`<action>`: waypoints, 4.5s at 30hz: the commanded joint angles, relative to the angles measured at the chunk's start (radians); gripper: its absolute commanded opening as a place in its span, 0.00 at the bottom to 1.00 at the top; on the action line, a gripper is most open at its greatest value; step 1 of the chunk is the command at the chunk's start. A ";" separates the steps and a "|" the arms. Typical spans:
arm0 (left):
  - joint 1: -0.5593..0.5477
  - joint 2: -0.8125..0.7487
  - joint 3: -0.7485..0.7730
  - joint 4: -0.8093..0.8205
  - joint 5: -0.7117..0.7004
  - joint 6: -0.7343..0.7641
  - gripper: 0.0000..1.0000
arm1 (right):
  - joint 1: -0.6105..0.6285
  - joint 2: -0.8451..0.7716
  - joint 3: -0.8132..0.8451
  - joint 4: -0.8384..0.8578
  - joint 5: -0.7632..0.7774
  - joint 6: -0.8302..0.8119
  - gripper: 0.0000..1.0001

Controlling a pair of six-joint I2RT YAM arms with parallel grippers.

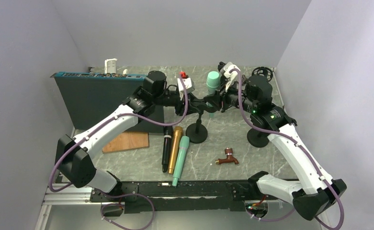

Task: Remove the microphone from the stand

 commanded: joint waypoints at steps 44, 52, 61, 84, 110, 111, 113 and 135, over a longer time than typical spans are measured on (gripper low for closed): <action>-0.017 -0.024 0.052 -0.037 -0.061 -0.129 0.99 | 0.005 -0.415 -0.062 -0.014 0.649 0.257 0.00; -0.027 -0.082 0.032 -0.031 -0.121 -0.117 0.99 | 0.006 -0.426 -0.057 -0.030 0.630 0.275 0.00; -0.029 -0.154 0.123 -0.095 -0.247 -0.170 0.99 | 0.005 -0.414 -0.064 -0.038 0.593 0.305 0.00; -0.114 0.021 0.027 -0.104 -0.474 -0.227 0.75 | 0.007 -0.420 -0.109 -0.022 0.582 0.325 0.00; -0.123 -0.369 0.047 -0.150 -0.548 -0.060 0.99 | 0.006 -0.279 -0.588 0.082 0.306 0.815 0.00; -0.124 -0.398 0.008 -0.133 -0.573 -0.042 0.99 | 0.005 -0.275 -0.613 0.093 0.290 0.833 0.00; -0.123 -0.447 -0.046 -0.107 -0.621 -0.024 0.99 | 0.006 -0.258 -0.656 0.109 0.271 0.861 0.00; -0.172 -0.615 -0.213 -0.012 -0.798 0.015 1.00 | 0.004 0.012 -0.695 0.142 0.359 0.897 0.53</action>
